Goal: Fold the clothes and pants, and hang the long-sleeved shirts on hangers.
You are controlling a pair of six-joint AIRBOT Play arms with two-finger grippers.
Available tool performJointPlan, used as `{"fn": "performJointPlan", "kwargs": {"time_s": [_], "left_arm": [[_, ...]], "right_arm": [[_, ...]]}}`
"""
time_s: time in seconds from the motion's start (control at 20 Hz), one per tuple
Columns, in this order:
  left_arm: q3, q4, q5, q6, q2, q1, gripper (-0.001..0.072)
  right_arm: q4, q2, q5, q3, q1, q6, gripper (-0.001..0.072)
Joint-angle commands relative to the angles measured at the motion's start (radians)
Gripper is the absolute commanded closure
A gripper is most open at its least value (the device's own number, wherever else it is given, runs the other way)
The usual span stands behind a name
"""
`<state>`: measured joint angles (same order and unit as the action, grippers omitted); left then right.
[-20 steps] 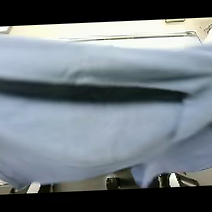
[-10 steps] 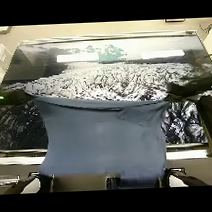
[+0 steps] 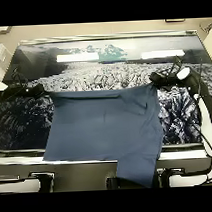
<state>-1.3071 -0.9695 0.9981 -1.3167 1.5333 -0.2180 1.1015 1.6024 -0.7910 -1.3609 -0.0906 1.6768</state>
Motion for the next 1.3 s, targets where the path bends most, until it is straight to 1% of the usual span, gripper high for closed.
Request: {"fn": "performJointPlan", "kwargs": {"time_s": [0.0,0.2,0.4,0.55,0.65,0.8,0.9,1.0,1.05,1.15,1.2,1.25], "left_arm": [[-0.089,0.002,-0.051,-0.012,0.105,0.021,0.0690],[-0.099,0.001,-0.060,-0.012,0.180,0.078,0.0691],[-0.107,0.002,-0.129,-0.091,0.193,0.087,0.0690],[-0.139,0.001,-0.162,-0.090,0.193,0.087,0.0691],[-0.141,0.001,-0.181,-0.090,0.199,0.096,0.0690],[-0.141,0.002,-0.148,-0.101,0.219,0.109,0.0689],[-0.156,-0.005,-0.087,-0.089,0.199,0.094,0.0688],[-0.182,-0.030,0.033,-0.085,0.158,0.054,0.0688],[-0.185,-0.029,0.121,-0.077,0.134,0.032,0.0688],[-0.183,-0.046,0.319,-0.055,0.115,0.002,0.0687],[-0.173,-0.074,0.391,-0.053,0.118,-0.001,0.0687],[-0.148,-0.106,0.435,-0.053,0.119,0.000,0.0687]], "right_arm": [[-0.019,0.043,0.208,-0.002,0.003,0.002,0.0679],[-0.020,0.106,0.167,-0.002,0.003,0.003,0.0679],[-0.016,0.111,0.257,-0.017,0.002,0.014,0.0679],[-0.016,0.111,0.274,-0.055,0.002,0.014,0.0679],[-0.016,0.116,0.218,-0.053,0.002,0.018,0.0679],[-0.011,0.135,0.107,-0.053,0.000,0.018,0.0678],[0.013,0.097,0.058,-0.055,-0.020,0.018,0.0678],[0.070,0.024,-0.033,-0.055,-0.065,0.018,0.0678],[0.074,-0.011,-0.117,-0.055,-0.089,0.018,0.0678],[0.080,-0.056,-0.386,-0.054,-0.115,0.018,0.0677],[0.101,-0.060,-0.520,-0.050,-0.111,0.018,0.0677],[0.114,-0.059,-0.599,-0.035,-0.103,0.018,0.0677]]}}
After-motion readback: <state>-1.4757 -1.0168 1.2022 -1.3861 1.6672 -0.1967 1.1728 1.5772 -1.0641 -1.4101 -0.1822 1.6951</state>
